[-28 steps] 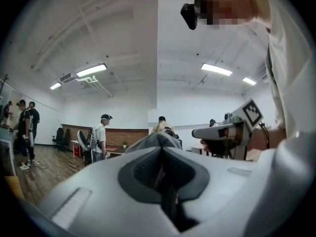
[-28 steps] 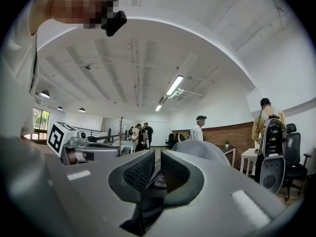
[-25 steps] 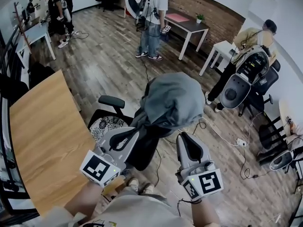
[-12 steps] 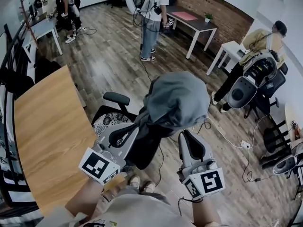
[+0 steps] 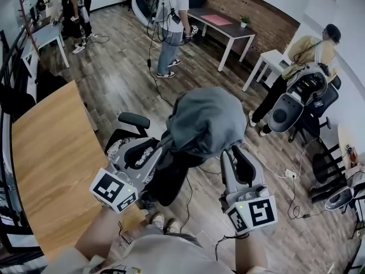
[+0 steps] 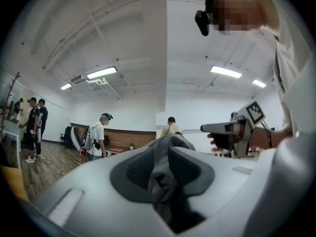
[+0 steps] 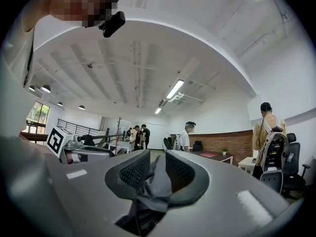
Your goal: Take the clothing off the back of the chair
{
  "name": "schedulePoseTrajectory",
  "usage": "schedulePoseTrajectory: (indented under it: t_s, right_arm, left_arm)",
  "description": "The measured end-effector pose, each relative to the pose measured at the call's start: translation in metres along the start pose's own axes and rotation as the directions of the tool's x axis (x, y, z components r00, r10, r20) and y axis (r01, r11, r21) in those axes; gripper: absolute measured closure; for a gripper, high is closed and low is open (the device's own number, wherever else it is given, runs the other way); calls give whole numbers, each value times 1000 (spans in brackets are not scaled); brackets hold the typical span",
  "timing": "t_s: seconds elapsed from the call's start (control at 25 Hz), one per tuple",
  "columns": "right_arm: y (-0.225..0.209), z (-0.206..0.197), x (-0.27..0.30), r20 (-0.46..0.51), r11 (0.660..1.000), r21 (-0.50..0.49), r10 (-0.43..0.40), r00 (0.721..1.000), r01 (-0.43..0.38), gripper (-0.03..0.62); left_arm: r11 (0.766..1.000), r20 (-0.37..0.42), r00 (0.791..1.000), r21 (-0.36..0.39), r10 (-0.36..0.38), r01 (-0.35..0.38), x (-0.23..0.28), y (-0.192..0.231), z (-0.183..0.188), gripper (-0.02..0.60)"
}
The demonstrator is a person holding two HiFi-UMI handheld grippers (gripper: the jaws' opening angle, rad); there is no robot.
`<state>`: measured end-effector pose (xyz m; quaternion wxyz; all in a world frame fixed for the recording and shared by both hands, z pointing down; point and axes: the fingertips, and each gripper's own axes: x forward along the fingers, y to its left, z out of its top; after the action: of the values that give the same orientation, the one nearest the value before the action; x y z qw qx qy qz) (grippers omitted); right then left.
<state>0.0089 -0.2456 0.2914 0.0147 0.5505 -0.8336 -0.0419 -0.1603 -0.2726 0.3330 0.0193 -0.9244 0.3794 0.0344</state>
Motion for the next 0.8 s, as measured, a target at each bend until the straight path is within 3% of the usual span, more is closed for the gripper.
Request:
schedulePoseTrajectory:
  t_s: [0.24,0.44,0.56,0.8]
  right_arm:
    - [-24,8,41,-14,999,-30,24,1000,-24,337]
    - [-41,3,68,-32,999,-16,50,998,-50,228]
    - [-52,-5,80,-25,998,25,65,998,-64,122]
    - [-60,-32,101,-65,991,36,134,989,-132,35]
  left_arm:
    - [999,-44,999,-37,-22,21,21,28,-21,388]
    - [996,-67,996,-79,-55,50,37,52,-53,348]
    - [991,-85,993,-111,-85,75,48,57,-73,306]
    - [973,-128,978,-183,-163,139,69,59,-121,267]
